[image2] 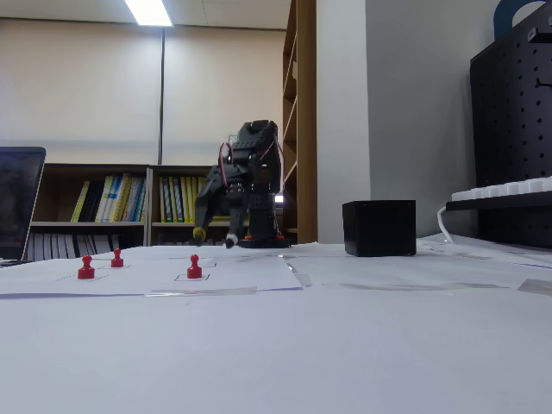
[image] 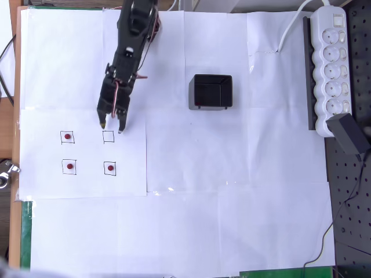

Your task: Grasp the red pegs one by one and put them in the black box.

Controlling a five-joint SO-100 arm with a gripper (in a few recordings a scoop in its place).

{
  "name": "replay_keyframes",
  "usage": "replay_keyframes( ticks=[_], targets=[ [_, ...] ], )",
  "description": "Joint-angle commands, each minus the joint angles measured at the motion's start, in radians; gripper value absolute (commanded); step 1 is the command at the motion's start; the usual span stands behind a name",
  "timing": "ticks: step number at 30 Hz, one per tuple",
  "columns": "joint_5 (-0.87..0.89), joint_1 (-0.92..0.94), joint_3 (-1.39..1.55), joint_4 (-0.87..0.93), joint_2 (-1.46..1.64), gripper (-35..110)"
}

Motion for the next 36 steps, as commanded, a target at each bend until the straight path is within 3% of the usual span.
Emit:
replay_keyframes(
  ticks=[1, 12, 36],
  targets=[
    [-0.011, 0.003, 0.130, -0.133, 0.101, 19],
    [-0.040, -0.048, 0.357, -0.290, 0.371, 18],
    [-0.054, -0.067, 0.529, -0.394, 0.563, 18]
  ],
)
